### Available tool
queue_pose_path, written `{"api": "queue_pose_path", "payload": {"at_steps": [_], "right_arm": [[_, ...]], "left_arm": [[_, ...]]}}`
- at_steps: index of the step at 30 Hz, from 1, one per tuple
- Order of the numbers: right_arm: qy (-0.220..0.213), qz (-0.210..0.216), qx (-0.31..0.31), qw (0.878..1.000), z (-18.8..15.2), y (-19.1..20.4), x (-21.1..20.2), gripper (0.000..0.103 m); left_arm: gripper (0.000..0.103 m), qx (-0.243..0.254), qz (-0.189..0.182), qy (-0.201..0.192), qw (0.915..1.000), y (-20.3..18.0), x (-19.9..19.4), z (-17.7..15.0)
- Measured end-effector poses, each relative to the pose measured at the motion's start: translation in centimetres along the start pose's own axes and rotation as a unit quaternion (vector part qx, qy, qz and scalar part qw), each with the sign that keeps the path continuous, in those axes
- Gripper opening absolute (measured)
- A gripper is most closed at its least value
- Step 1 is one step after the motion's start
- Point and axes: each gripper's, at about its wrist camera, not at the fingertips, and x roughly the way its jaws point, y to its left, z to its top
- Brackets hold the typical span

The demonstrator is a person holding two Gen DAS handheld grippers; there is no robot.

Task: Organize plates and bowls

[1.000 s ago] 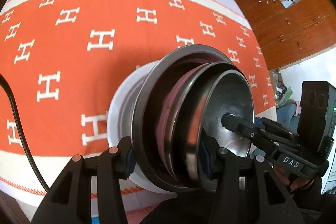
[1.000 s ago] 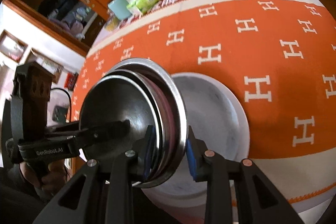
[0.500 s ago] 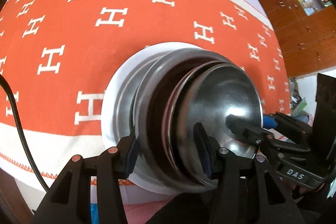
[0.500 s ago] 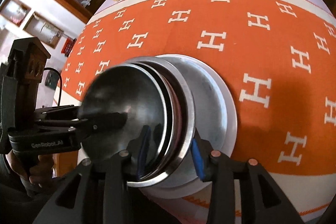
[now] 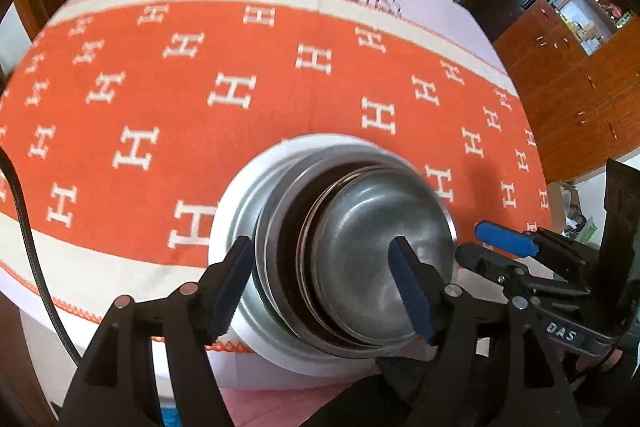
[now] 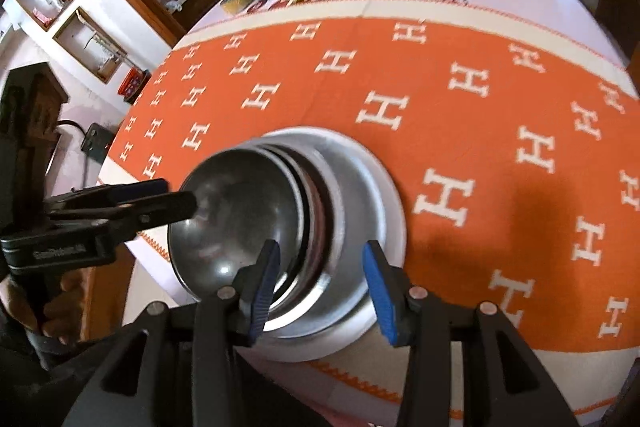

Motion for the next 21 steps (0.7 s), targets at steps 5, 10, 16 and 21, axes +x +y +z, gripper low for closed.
{"api": "queue_pose_path", "payload": {"at_steps": [5,10,16,21], "right_arm": [[-0.013,-0.027,0.002,1.0,-1.6,-0.5,-2.2,0.044],[-0.04,-0.063,0.025,0.997,-3.9,-0.4,-6.1,0.05],[-0.09,-0.063,0.071,0.991,-6.0,0.8,-10.8,0.065],[-0.107,-0.052,0.095,0.988,-7.4,2.9,-13.0,0.065]], "left_arm": [[0.076,0.006,0.024,-0.053,0.9983,-0.8,-4.1,-0.6],[0.079,0.011,0.052,-0.068,0.9963,-1.5,-7.1,-1.5],[0.079,0.017,0.064,-0.091,0.9936,-2.9,-10.4,-3.2],[0.08,0.054,0.09,-0.126,0.9864,-5.4,-13.0,-5.2]]}}
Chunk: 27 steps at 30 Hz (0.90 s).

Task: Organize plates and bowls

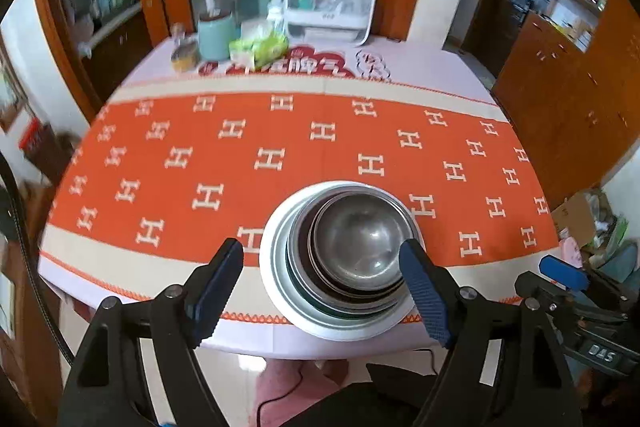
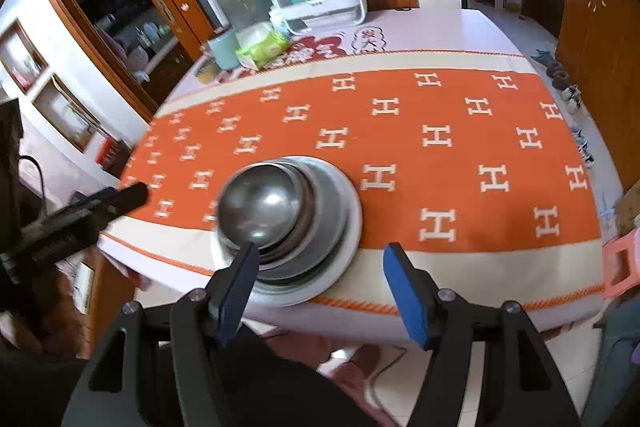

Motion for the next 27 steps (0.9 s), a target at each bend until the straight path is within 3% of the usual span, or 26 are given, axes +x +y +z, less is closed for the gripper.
{"api": "queue_pose_path", "payload": {"at_steps": [11,18,21,27], "right_arm": [[-0.049,-0.049,-0.032,0.997,-2.8,3.2,-2.7,0.07],[-0.059,-0.066,-0.023,0.996,-3.3,3.1,-2.9,0.084],[-0.057,-0.07,-0.017,0.996,-3.3,2.9,-2.8,0.09],[-0.065,-0.065,-0.006,0.996,-3.3,2.4,-3.0,0.102]], "left_arm": [[0.089,0.014,0.057,-0.028,0.9979,-2.0,-2.4,-3.0],[0.095,-0.002,0.072,-0.034,0.9968,-1.6,-2.8,-3.8],[0.102,0.002,0.074,-0.035,0.9966,-1.7,-2.8,-3.9],[0.102,0.001,0.077,-0.037,0.9963,-1.8,-2.6,-3.7]]}}
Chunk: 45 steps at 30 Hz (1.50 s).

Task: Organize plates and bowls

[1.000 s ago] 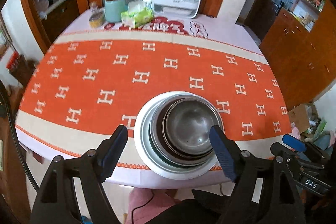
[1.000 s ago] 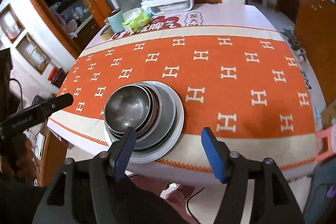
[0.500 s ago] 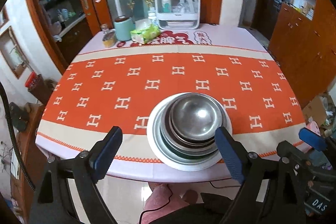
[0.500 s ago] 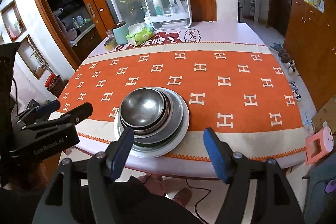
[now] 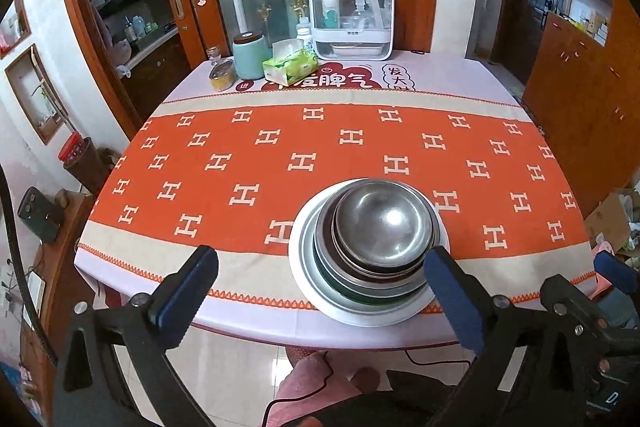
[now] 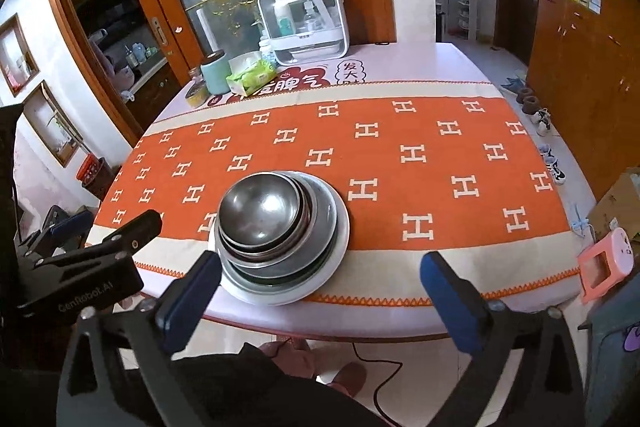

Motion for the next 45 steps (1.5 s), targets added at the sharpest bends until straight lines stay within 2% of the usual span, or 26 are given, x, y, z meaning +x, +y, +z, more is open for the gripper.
{"api": "queue_pose_path", "payload": {"at_steps": [45], "right_arm": [[0.009,0.017,0.001,1.0,0.8,-0.4,0.8,0.103]], "left_arm": [[0.102,0.003,0.008,-0.016,0.9998,-1.2,-0.4,0.9]]}}
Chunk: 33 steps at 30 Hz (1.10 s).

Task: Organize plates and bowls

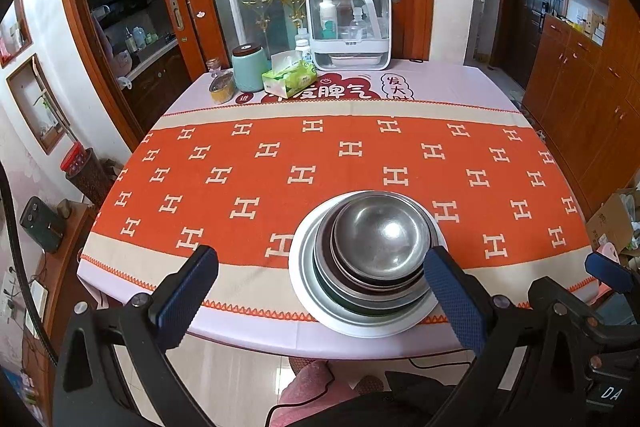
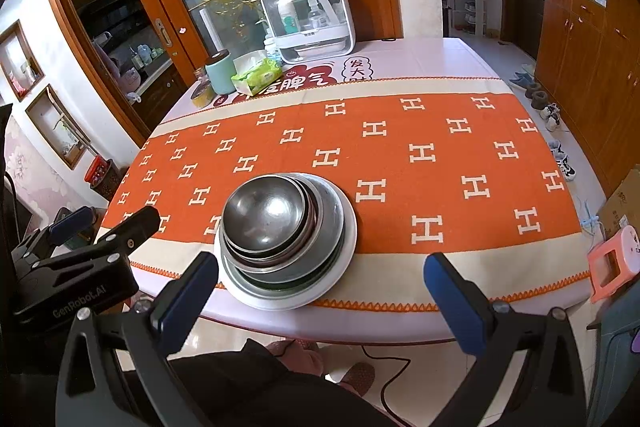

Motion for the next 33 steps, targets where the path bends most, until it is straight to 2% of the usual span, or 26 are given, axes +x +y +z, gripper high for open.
{"api": "queue_pose_path", "payload": {"at_steps": [33], "right_arm": [[0.0,0.0,0.002,1.0,-0.4,0.19,-0.14,0.103]], "left_arm": [[0.102,0.002,-0.001,-0.001,1.0,-0.05,-0.35,-0.45]]}}
